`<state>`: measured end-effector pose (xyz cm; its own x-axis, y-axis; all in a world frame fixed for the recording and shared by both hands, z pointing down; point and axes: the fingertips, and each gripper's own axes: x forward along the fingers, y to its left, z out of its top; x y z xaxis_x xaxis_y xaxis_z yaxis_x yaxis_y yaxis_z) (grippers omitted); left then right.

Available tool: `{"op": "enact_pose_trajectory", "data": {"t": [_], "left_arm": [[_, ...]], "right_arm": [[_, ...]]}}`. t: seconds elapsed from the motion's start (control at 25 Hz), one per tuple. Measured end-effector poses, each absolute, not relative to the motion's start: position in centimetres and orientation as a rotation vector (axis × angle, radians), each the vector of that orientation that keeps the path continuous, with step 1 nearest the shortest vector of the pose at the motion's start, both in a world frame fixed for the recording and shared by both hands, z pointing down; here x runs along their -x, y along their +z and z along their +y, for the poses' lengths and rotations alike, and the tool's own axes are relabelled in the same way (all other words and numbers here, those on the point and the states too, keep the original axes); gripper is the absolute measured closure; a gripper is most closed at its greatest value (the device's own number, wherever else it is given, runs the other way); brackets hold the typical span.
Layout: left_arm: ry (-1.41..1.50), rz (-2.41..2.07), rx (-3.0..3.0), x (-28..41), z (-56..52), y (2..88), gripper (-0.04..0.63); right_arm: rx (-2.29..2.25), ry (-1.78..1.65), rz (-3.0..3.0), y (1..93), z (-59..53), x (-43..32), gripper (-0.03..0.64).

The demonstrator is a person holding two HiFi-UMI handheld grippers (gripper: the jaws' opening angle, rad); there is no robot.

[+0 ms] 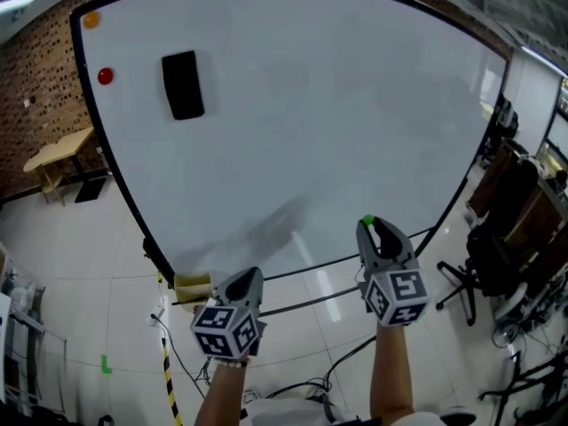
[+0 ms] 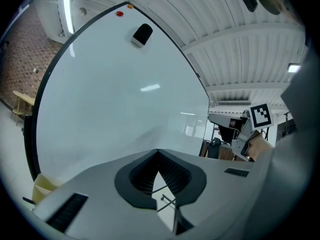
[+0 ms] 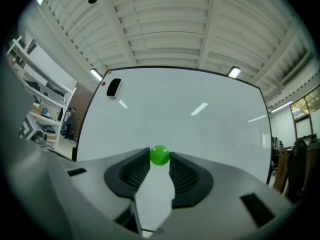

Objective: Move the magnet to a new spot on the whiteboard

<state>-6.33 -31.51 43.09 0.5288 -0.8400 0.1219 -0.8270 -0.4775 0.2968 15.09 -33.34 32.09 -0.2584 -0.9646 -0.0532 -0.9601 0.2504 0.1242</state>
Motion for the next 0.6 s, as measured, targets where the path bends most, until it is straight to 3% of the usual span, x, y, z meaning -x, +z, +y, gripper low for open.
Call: {"op": "enact_pose_trajectory", "data": {"t": [0.6], "left_arm": [[-0.022,-1.426,-2.488,6.5,-31.4,43.1,0.598]], "right_arm": [[-1.949,0.082,-2.45,39.2,-29.9,-16.8,0.482]]}}
